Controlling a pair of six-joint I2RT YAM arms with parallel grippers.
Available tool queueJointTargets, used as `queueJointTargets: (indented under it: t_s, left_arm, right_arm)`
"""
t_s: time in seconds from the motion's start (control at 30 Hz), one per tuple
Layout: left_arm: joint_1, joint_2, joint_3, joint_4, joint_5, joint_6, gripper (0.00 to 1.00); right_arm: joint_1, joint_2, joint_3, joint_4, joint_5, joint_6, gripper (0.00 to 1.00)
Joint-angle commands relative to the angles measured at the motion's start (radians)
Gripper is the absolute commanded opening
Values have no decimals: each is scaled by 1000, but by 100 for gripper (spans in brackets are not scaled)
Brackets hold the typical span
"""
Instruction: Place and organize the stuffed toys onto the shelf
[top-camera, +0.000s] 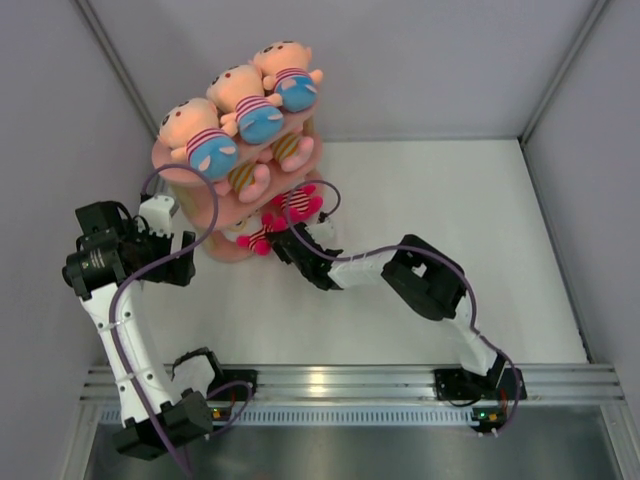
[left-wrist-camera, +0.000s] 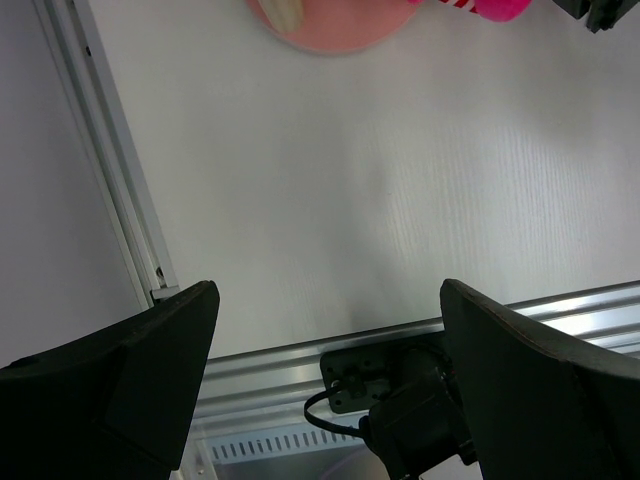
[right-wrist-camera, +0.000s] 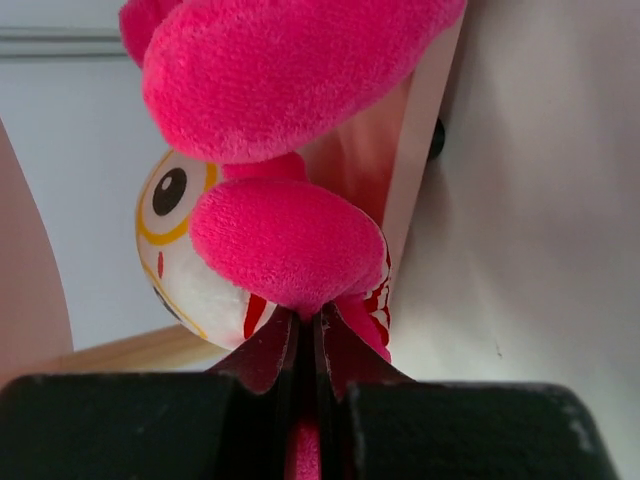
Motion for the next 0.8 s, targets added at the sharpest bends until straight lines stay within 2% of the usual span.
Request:
queueJointTargets:
  t_s: [0.0,0.2,0.47,0.5,0.57,0.6,0.77]
  left_arm:
    - [-1,2,0,0,11,5,99]
    - [1,6,0,1,9,4,99]
    - [1,5,6,1,9,-2,98]
    - [-1,5,8,1,7,-4,99]
    - [-1,5,9,1,6,-4,99]
    - [1,3,9,1,4,-4,99]
    - [-1,0,5,0,7,-1,99]
  right_arm:
    - [-8,32,85,-21,60,46,0]
    - [-35,52,139,-130,71,66,0]
    - [-58,92,228,-184,51,36,2]
    - [-55,95,232,-184,39,29,11]
    - [-52,91,200,-142,20,48,23]
    - [-48,85,185,-124,11,58,33]
    - [-48,46,144,-86,-20,14,51]
